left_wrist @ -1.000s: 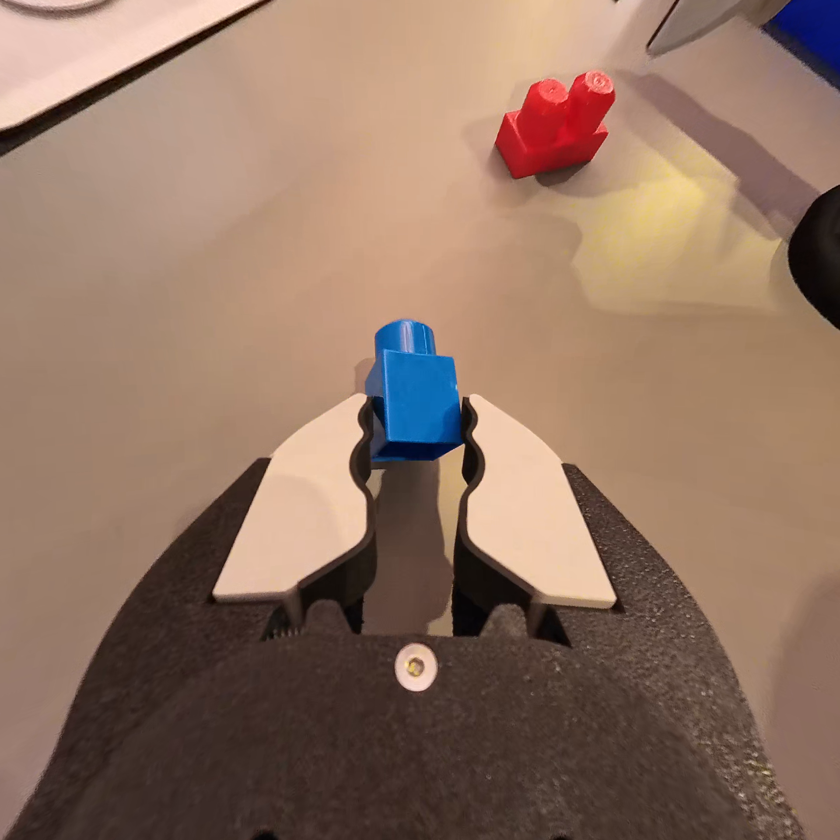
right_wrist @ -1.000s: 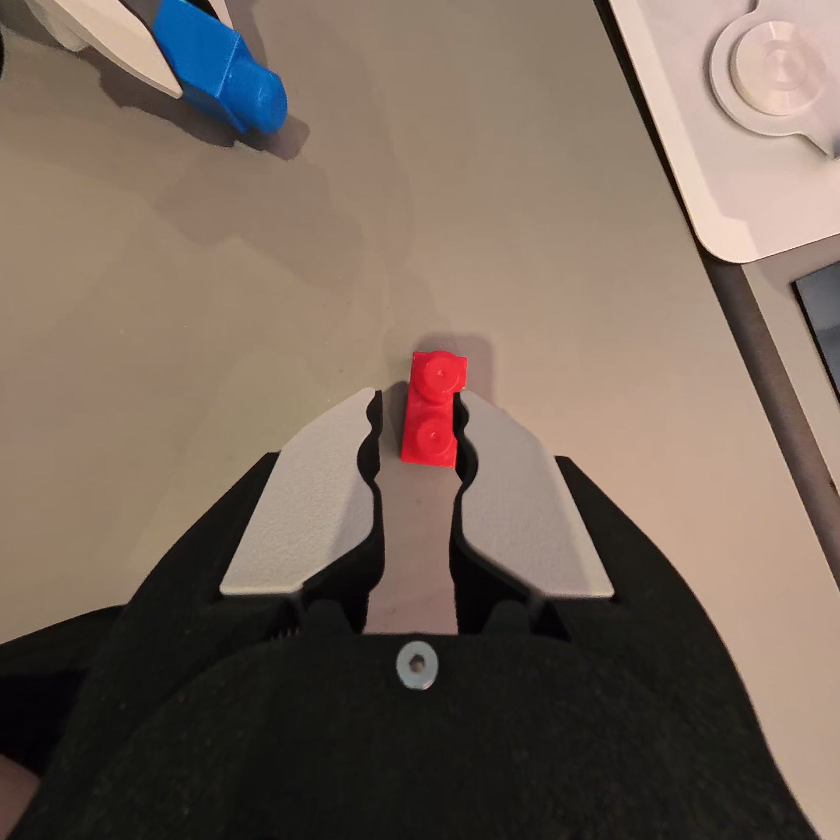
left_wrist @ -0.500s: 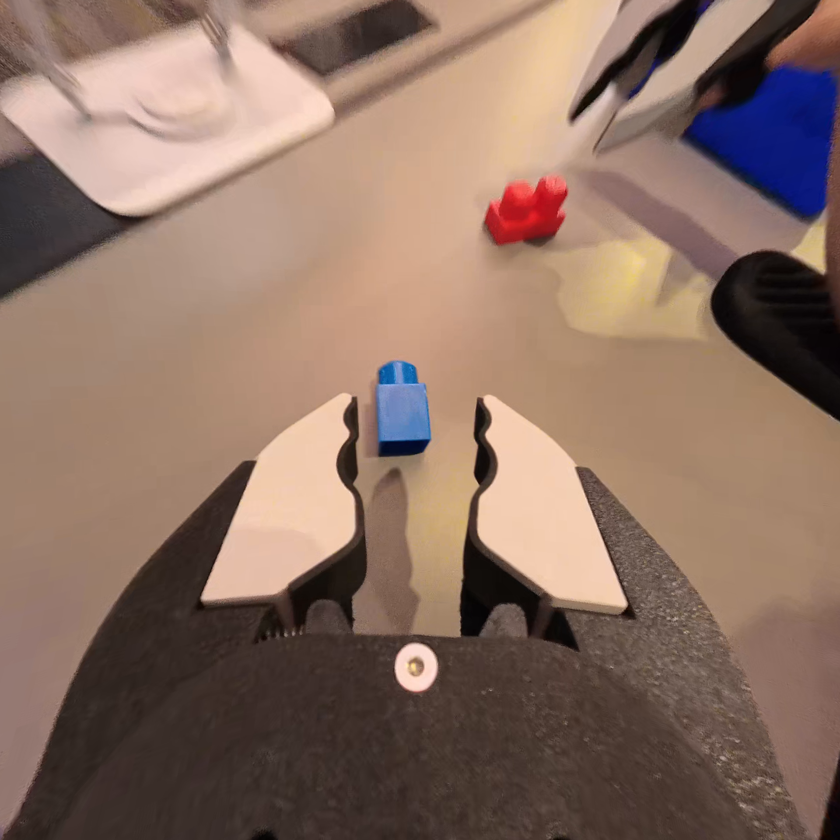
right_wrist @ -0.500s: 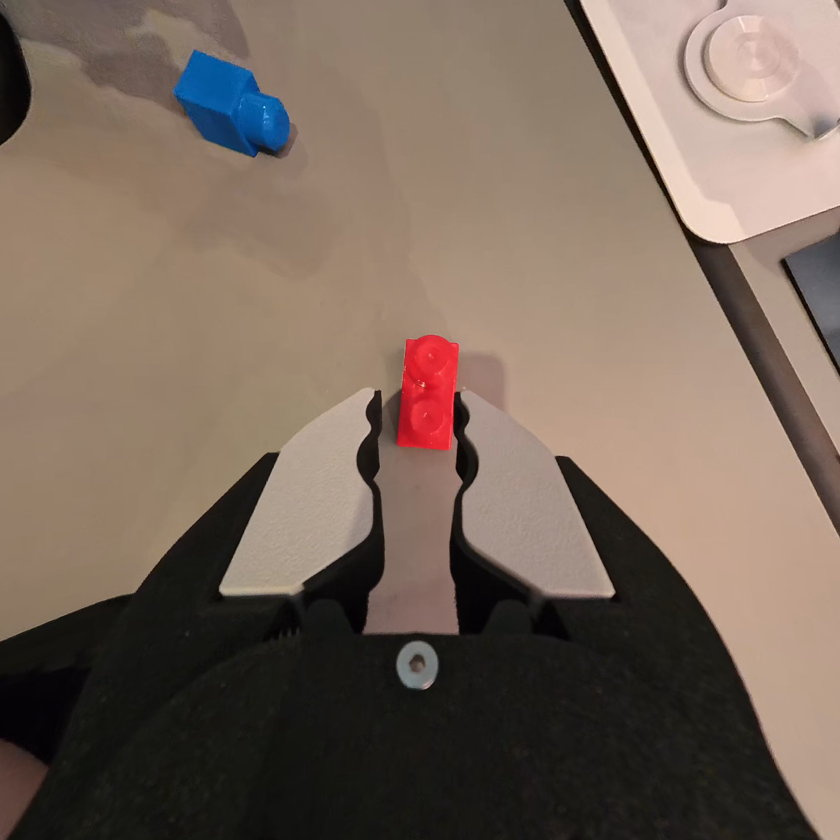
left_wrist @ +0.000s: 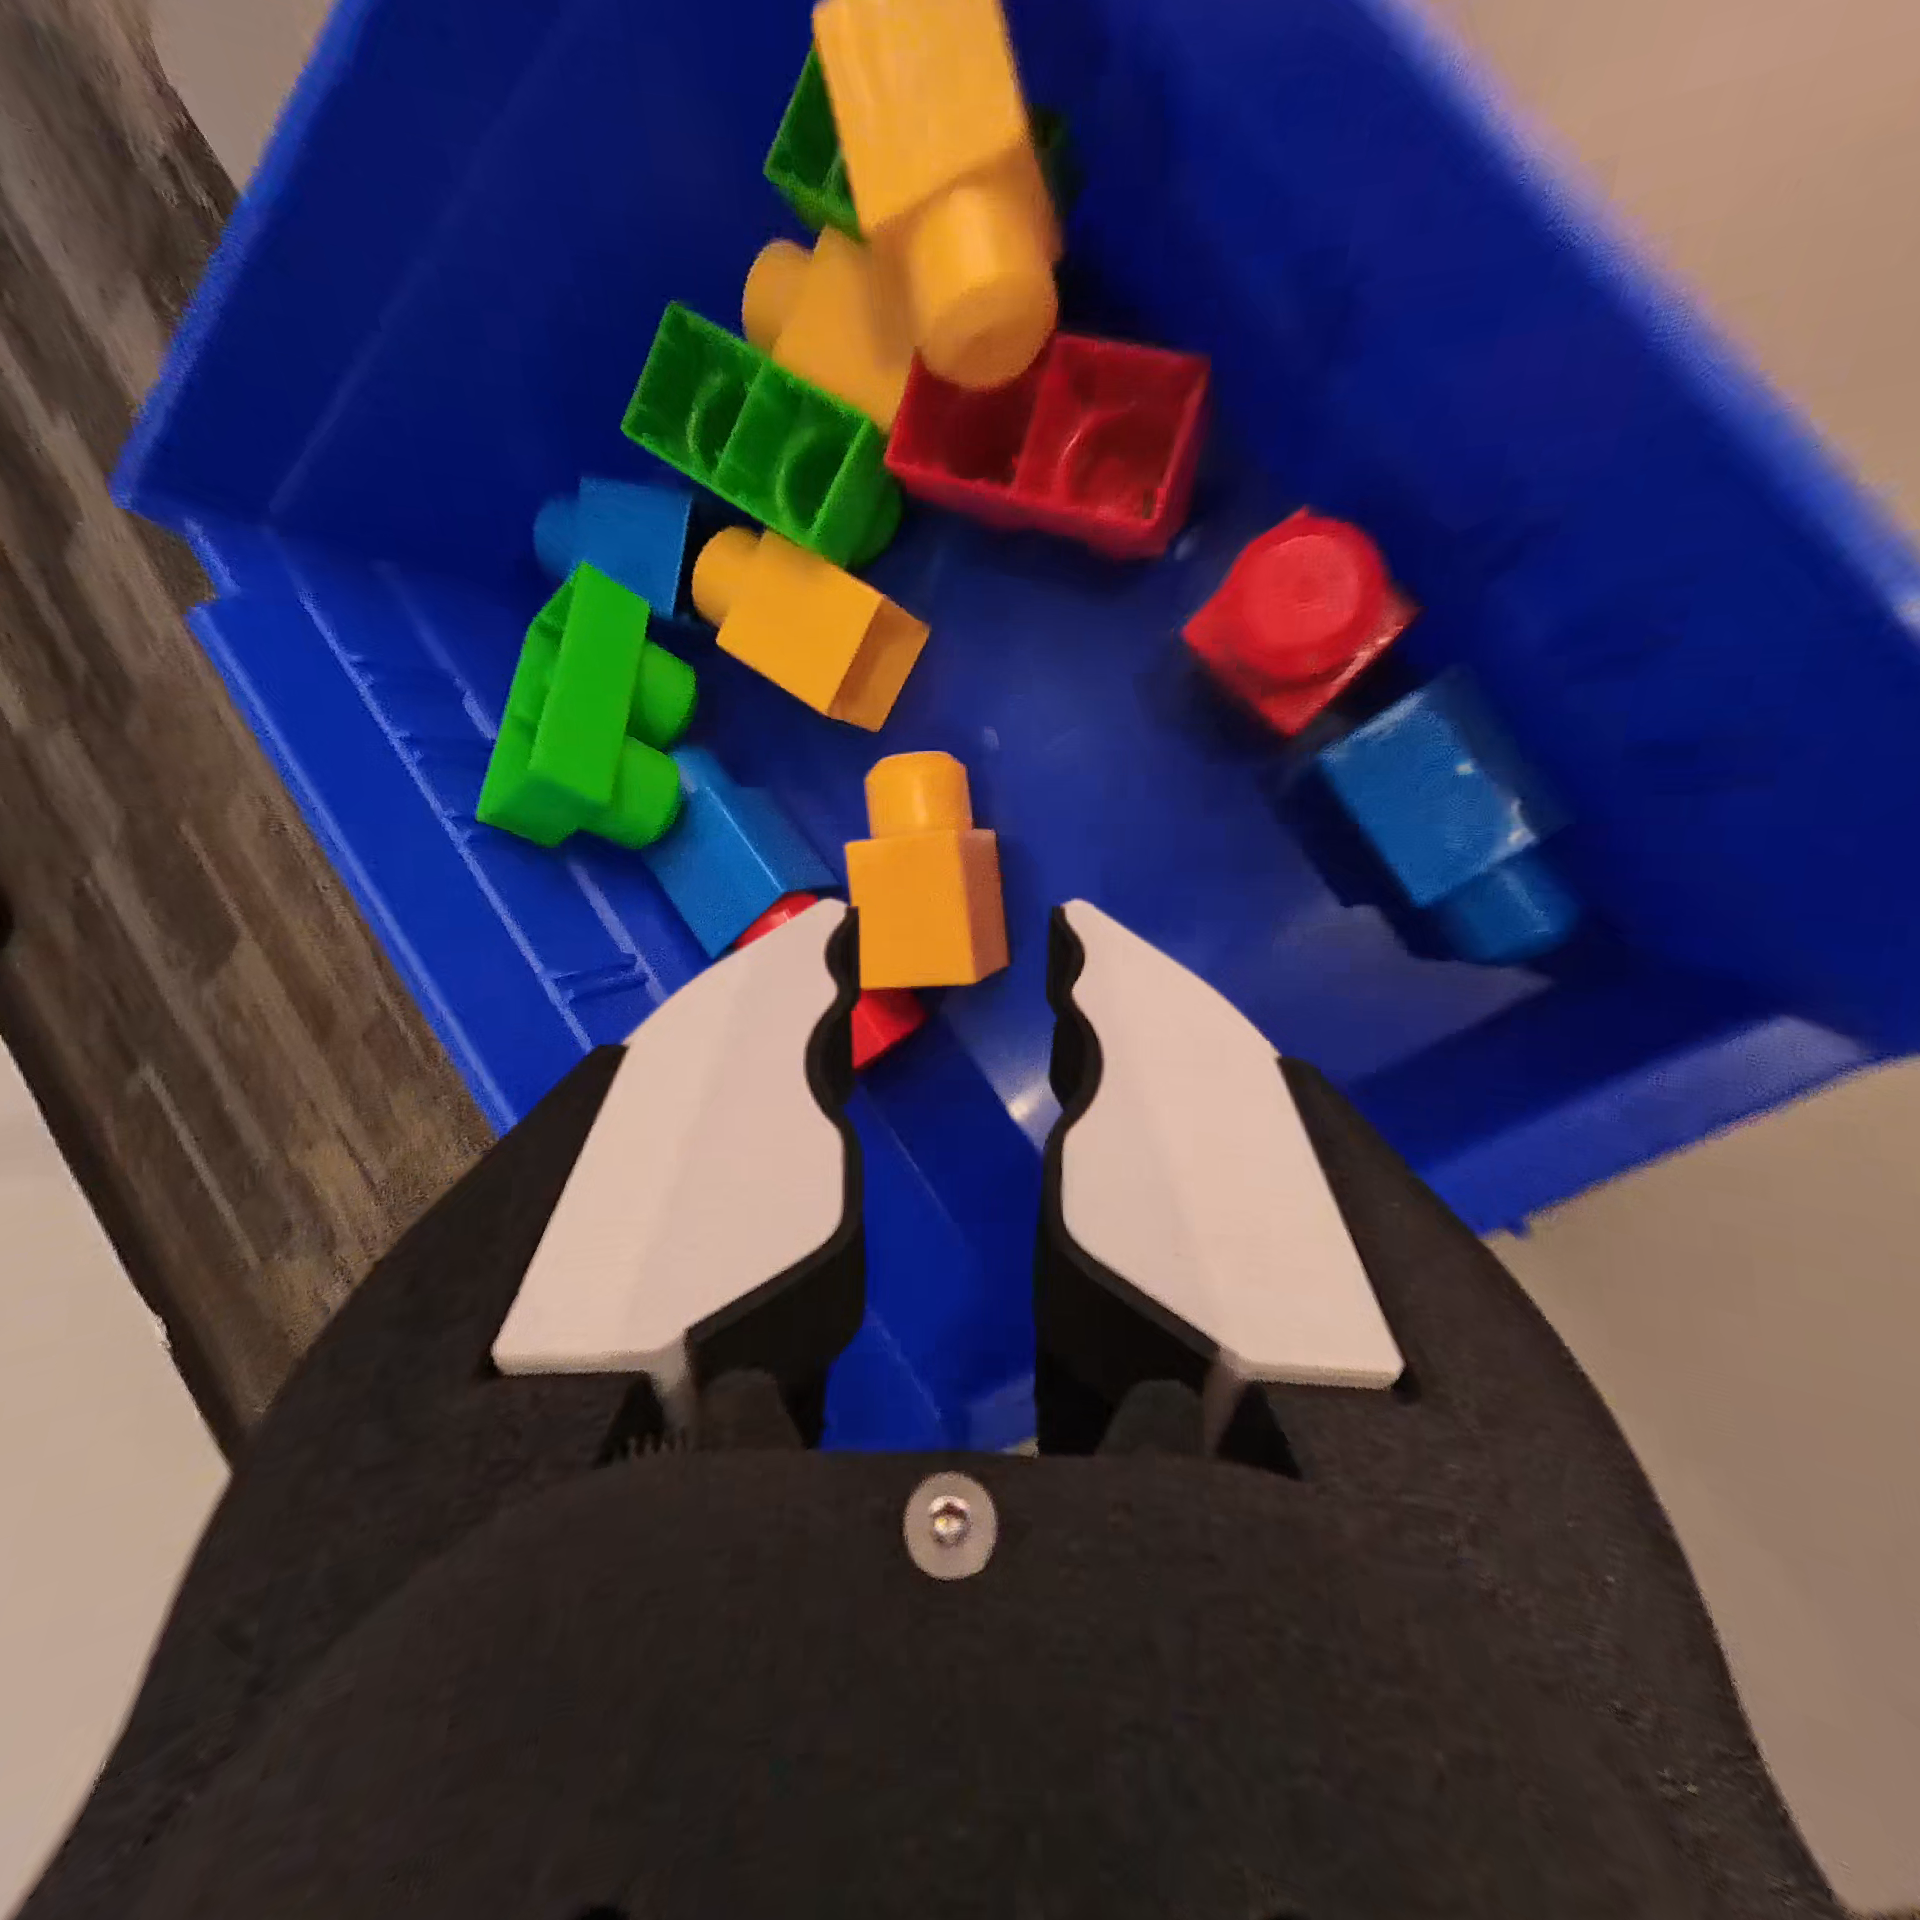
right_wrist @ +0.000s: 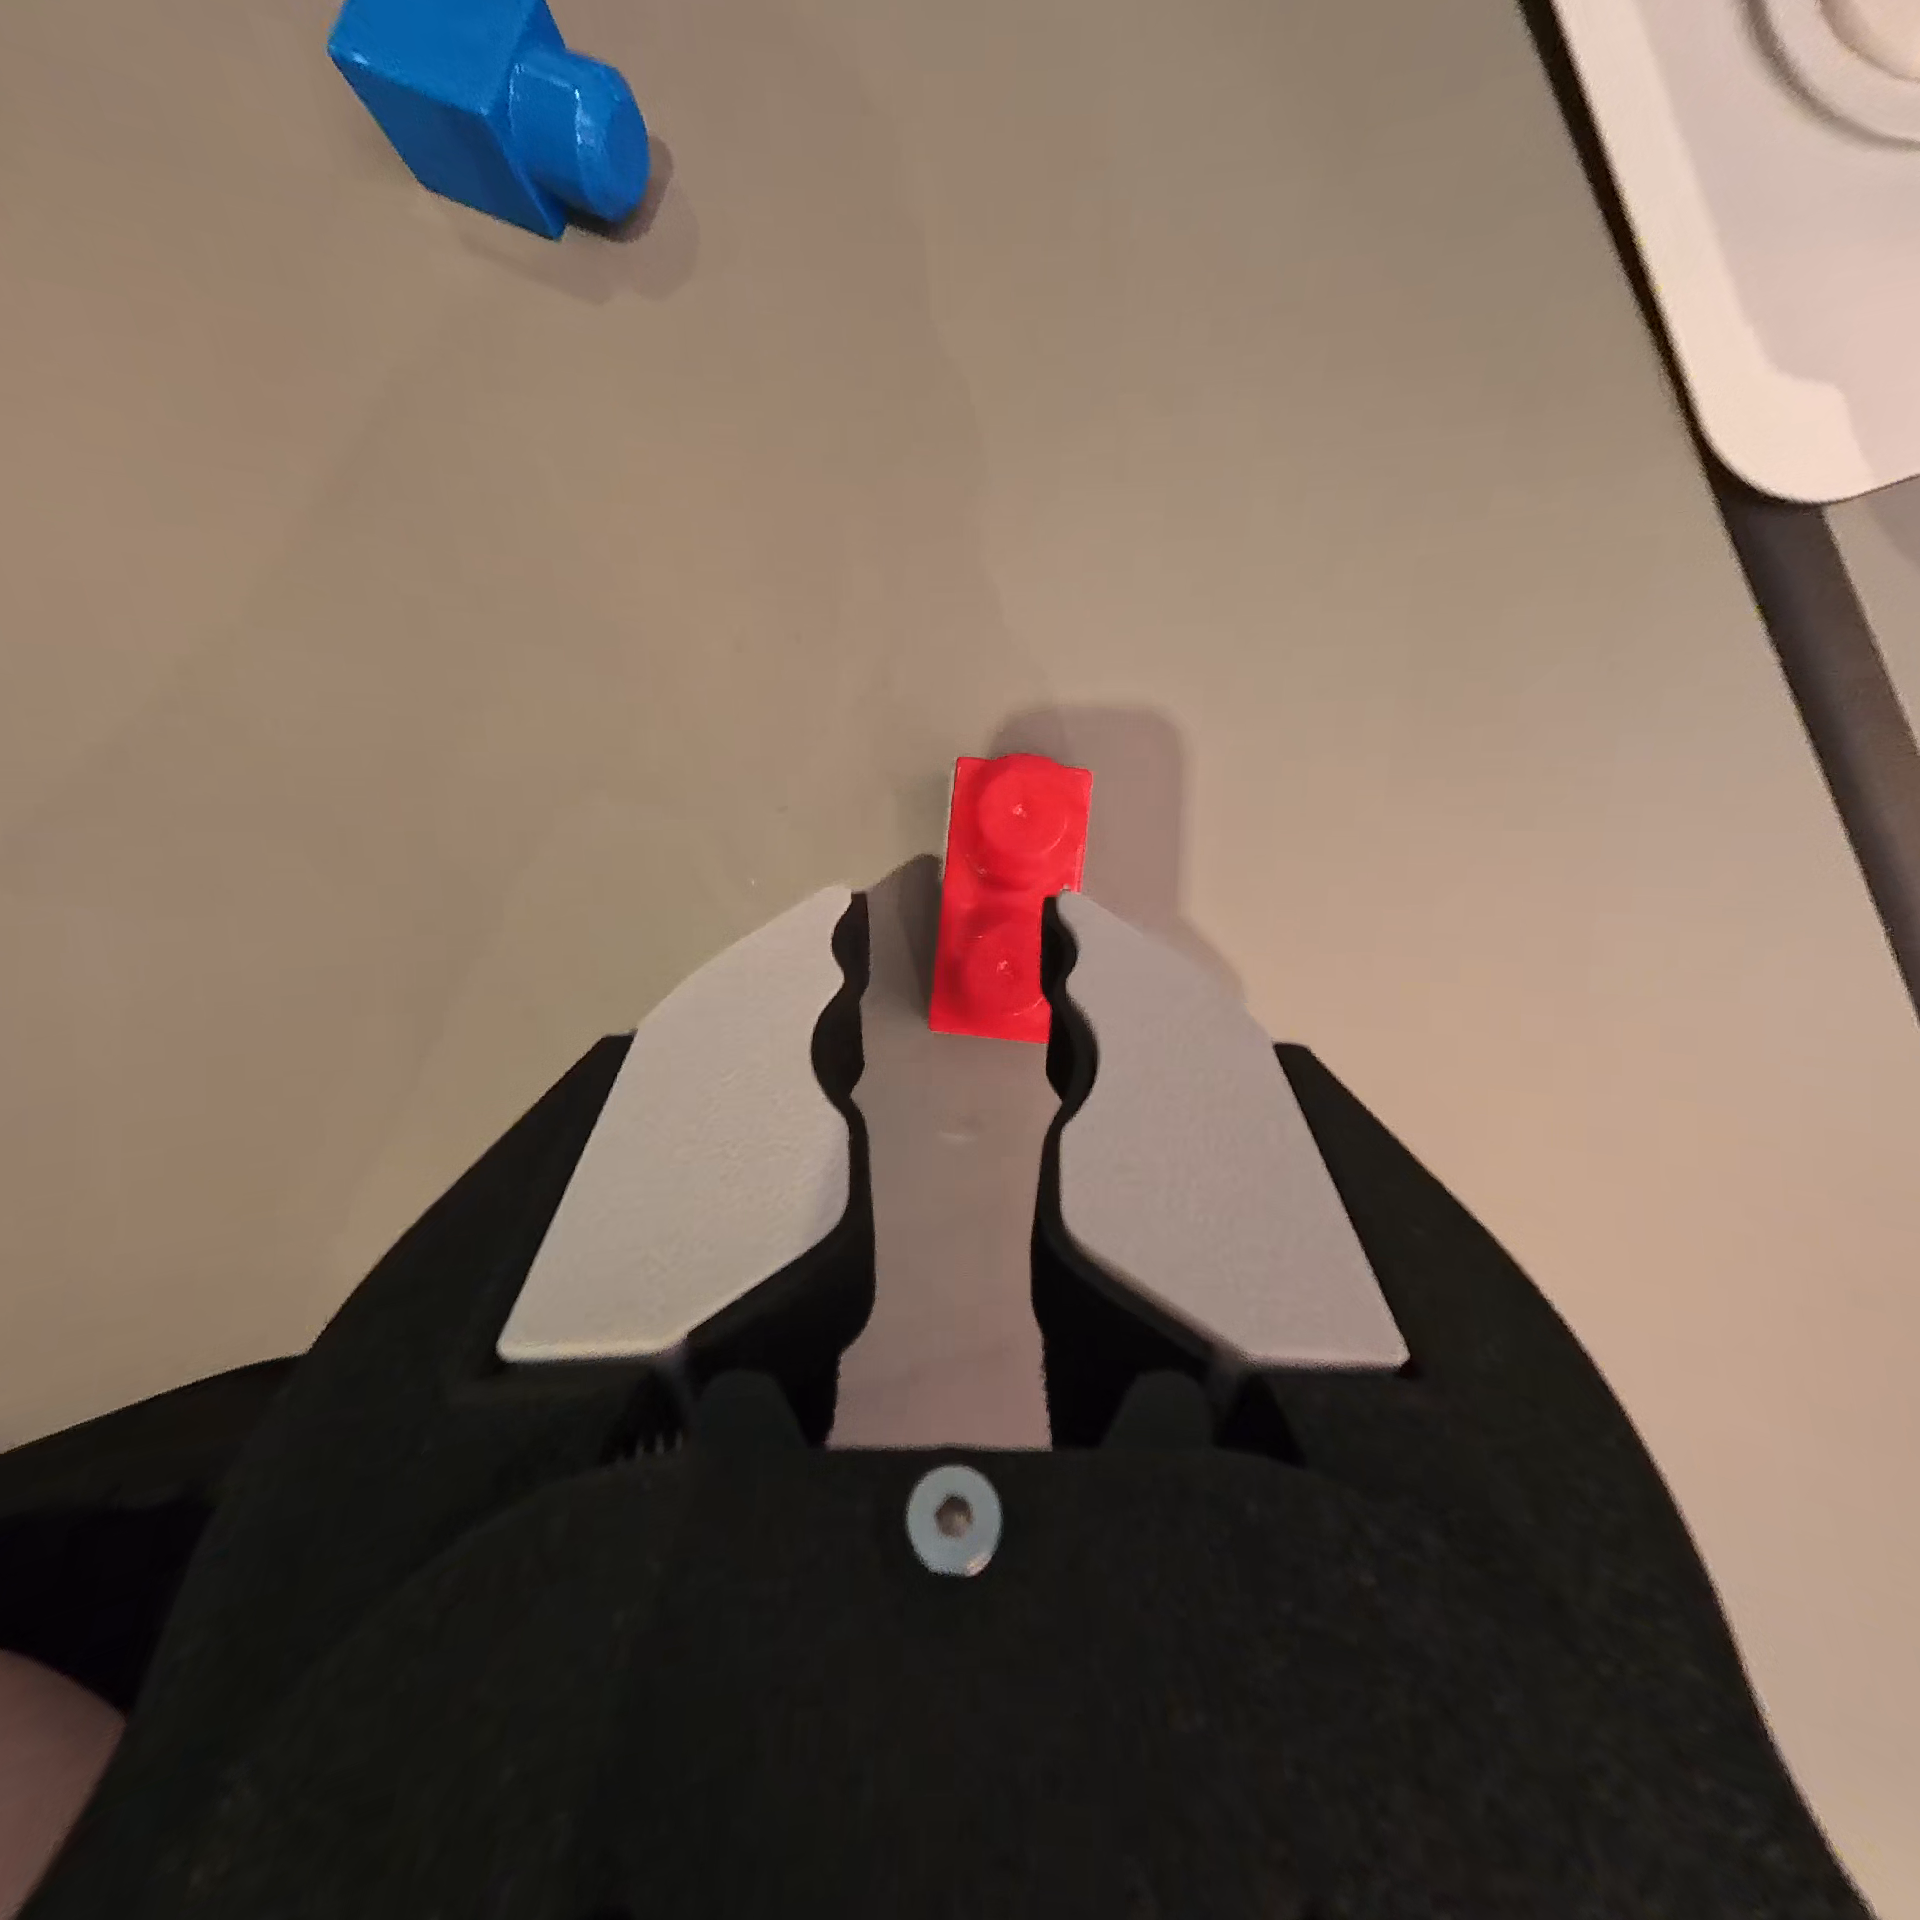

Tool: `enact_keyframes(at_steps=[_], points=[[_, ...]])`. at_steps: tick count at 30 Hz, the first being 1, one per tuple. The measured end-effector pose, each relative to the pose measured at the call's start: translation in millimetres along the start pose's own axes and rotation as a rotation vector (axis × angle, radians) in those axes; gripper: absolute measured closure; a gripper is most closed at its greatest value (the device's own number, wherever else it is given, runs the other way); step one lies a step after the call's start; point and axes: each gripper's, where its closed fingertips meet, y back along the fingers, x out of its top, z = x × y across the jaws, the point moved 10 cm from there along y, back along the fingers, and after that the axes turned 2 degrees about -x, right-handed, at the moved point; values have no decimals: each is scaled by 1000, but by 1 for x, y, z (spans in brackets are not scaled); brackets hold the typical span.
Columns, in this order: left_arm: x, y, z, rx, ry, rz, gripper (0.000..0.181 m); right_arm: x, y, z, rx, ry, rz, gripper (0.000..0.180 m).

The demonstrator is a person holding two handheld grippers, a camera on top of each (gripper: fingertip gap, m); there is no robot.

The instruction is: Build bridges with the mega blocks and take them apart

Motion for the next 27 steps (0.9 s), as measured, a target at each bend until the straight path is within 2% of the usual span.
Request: enact_keyframes(at_steps=[2, 7, 13, 21, 24, 27], points=[[-7, -18, -5, -6, 27, 1, 151, 0, -4, 0, -4, 1, -17, 153], [-17, -47, -15, -15, 64, -60, 143, 4, -5, 2, 4, -12, 36, 156], [-15, -56, -22, -42, 95, -72, 140, -1, -5, 6, 5, -25, 16, 155], [-12, -72, -20, -75, 65, -172, 143, -5, -3, 8, 12, -38, 18, 155], [-7, -67, -22, -18, 75, -106, 145, -6, -1, 8, 13, -37, 21, 156], [7, -40, -25, 28, 100, 31, 145, -6, 0, 8, 12, -37, 26, 156]])
